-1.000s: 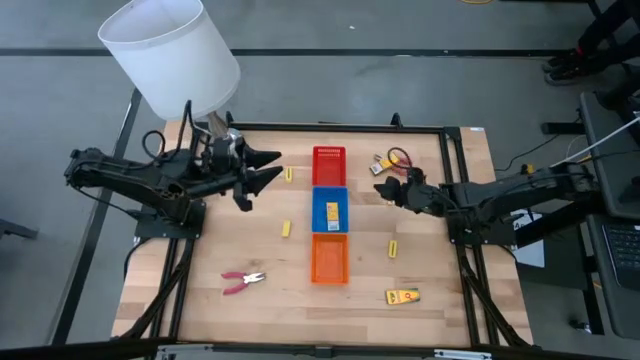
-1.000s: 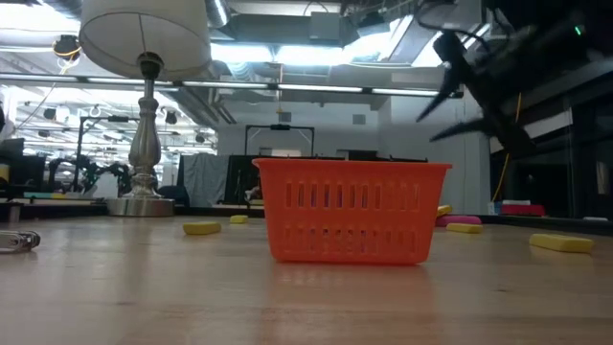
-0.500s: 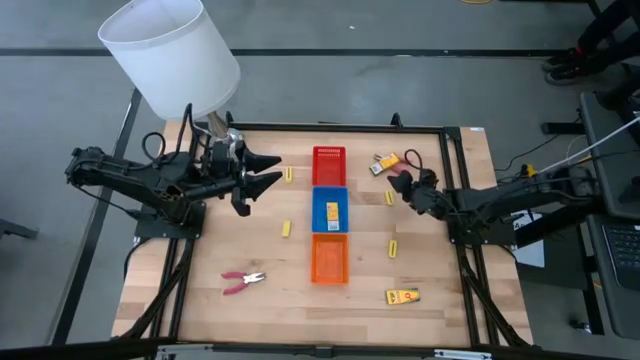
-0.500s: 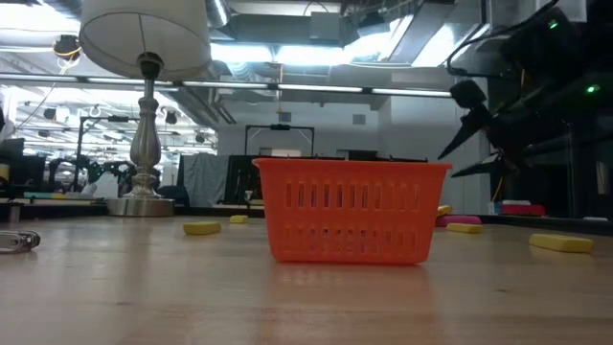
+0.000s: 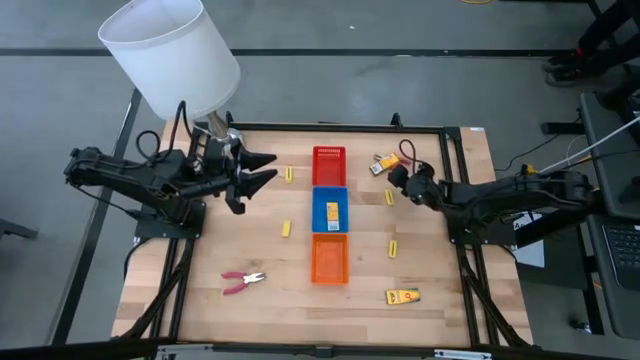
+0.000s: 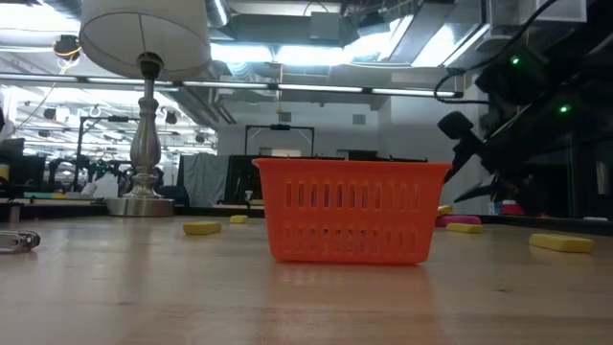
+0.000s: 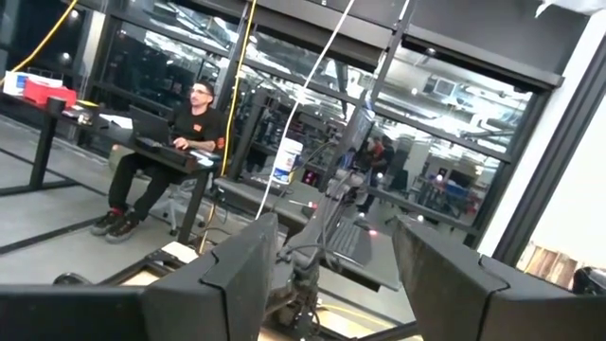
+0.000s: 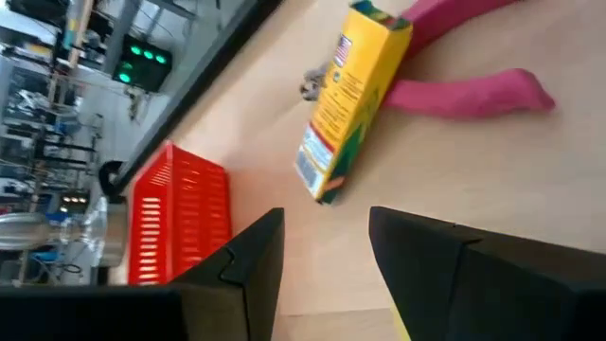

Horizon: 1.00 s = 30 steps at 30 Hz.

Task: Pick & Place School Supplies
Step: Put the yellow crayon box into the blue bin

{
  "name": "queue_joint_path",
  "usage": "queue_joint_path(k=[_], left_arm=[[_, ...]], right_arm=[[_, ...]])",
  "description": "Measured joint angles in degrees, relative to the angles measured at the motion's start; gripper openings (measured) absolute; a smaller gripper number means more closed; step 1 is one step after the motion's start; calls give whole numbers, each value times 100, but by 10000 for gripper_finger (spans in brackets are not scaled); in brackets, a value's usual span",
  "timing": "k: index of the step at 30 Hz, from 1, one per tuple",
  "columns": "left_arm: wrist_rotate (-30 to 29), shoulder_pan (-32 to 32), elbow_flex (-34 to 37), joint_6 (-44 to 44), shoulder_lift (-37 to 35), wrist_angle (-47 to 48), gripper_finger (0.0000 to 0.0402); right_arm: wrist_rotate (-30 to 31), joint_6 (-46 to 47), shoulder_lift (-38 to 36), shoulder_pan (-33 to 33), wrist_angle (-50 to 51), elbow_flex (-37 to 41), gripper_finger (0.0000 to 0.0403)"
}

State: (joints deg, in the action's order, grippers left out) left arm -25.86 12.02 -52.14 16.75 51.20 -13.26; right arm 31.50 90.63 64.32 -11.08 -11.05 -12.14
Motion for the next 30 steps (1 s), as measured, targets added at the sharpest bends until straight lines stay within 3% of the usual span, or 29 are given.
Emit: queue_joint_path(k=[5, 14, 22, 30], left_arm=[[-7, -16, 0, -13, -99, 3, 207], [-18, -16, 2, -13, -198, 20, 207], [-23, -16, 4, 46, -283, 1, 207], [-65, -16, 4, 48, -350, 7, 207]], right_arm=[[-286, -420, 340, -284, -571, -21, 162], [-852, -891, 1162, -653, -616, -450, 162], [-948, -925, 1718, -779, -616, -620, 162], [-945, -1123, 1799, -1050, -758, -621, 162]])
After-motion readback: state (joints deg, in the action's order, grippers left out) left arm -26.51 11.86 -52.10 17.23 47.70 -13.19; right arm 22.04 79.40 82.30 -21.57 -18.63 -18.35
